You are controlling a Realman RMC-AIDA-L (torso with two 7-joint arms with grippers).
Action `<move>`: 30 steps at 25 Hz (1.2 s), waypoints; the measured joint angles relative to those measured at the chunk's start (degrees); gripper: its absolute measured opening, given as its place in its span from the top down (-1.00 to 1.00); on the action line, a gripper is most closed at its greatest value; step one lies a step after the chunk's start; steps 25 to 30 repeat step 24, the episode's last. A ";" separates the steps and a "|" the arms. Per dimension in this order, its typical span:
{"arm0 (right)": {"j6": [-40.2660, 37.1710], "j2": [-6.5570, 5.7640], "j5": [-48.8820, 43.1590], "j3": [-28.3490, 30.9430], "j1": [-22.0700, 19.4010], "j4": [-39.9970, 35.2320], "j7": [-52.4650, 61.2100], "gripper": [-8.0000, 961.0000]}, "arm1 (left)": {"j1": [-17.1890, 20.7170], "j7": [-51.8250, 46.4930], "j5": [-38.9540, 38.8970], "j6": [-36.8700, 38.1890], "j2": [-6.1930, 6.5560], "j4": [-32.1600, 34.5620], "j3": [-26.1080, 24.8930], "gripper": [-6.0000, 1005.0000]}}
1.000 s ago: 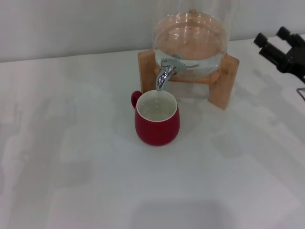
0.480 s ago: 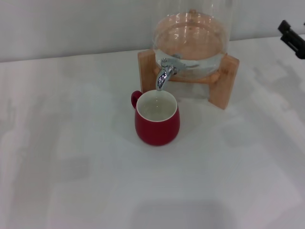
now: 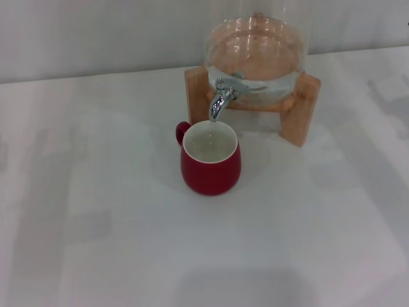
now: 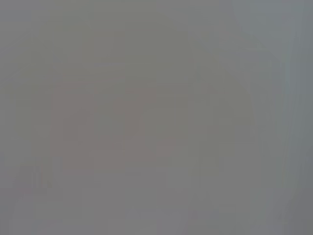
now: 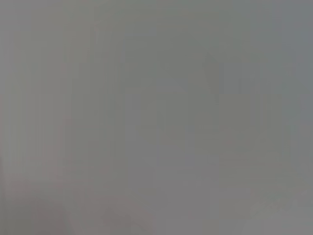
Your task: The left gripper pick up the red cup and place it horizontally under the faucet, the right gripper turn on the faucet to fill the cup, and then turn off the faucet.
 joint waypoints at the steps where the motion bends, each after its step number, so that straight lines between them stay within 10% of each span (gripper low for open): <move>1: 0.01 0.00 0.03 0.20 0.03 0.00 0.00 -0.82 | -0.01 -0.01 -0.28 0.02 0.01 0.00 0.00 -0.20; 30: -3.05 -0.08 0.01 2.11 -0.13 -0.01 -3.41 -0.82 | 1.89 -3.72 -2.22 2.23 0.11 -0.24 0.00 -0.20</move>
